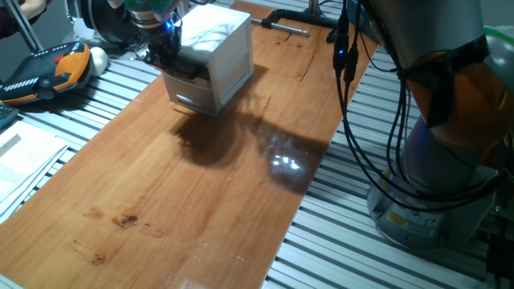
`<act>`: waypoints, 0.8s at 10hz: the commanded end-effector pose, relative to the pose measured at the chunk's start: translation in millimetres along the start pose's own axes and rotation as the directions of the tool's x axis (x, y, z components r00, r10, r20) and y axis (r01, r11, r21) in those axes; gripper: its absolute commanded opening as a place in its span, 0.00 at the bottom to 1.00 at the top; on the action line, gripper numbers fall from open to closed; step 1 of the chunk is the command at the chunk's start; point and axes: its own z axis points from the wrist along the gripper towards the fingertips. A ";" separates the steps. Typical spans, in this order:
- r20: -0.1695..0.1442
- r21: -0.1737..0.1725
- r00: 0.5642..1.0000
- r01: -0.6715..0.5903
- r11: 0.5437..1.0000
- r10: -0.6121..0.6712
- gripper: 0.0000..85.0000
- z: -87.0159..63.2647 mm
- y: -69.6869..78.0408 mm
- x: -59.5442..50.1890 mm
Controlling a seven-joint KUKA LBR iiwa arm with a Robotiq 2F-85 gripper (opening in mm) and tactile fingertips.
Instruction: Grasp the handle and open the drawer
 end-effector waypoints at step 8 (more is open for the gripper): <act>-0.009 -0.008 1.000 0.007 1.000 -0.007 0.01 -2.2 5.2 -2.6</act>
